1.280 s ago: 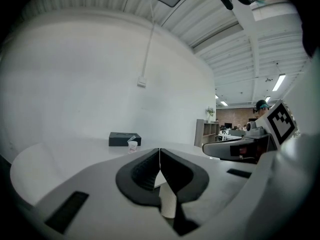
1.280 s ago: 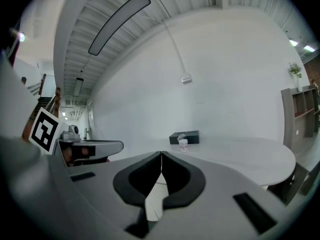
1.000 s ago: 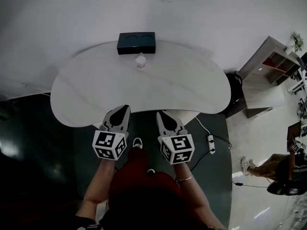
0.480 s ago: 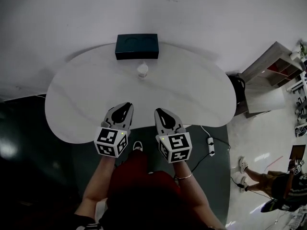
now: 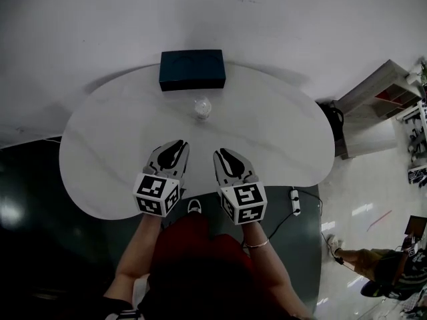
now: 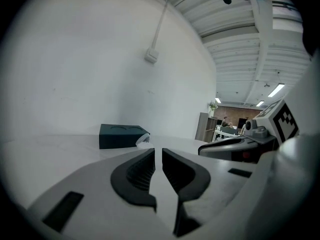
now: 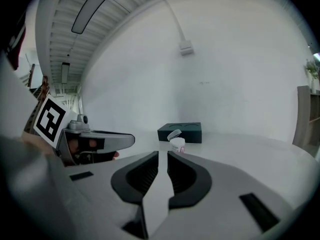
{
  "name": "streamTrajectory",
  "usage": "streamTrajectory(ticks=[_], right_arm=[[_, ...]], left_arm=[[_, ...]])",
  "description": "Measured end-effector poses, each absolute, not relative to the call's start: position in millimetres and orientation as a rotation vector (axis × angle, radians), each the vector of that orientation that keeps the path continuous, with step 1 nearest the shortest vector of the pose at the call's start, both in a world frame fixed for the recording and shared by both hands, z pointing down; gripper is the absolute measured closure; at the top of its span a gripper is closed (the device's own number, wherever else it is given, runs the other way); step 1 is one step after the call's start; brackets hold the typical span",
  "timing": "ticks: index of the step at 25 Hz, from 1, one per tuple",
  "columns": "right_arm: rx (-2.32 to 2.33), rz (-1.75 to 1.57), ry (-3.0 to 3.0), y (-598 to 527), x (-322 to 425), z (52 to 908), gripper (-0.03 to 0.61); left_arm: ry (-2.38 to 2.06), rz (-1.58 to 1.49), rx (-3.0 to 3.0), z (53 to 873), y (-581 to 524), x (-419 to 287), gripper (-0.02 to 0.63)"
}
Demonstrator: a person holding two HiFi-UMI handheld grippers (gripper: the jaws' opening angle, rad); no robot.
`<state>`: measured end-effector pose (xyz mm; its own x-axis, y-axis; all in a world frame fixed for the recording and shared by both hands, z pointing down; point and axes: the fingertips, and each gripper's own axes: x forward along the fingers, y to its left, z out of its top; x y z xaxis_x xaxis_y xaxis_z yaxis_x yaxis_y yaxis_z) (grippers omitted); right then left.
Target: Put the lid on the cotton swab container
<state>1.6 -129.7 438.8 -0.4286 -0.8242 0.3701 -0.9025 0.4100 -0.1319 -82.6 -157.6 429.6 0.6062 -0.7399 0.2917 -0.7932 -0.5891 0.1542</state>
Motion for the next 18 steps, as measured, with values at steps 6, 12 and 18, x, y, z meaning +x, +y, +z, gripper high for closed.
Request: streamTrajectory(ticks=[6,12,18], right_arm=[[1.524,0.485,-2.377,-149.4,-5.3,449.5,0.485],[1.538,0.467,-2.322,-164.0,-6.7,456.1,0.459],[1.519,0.474,-2.279,-173.4,-10.6,466.5,0.411]], left_arm=[[-1.207,0.292,2.571,437.3,-178.6,-87.7,0.586],[-1.16,0.296,2.58,444.5,-194.5,-87.0,0.563],[-1.122,0.302,2.588,447.1,-200.7,-83.3,0.526]])
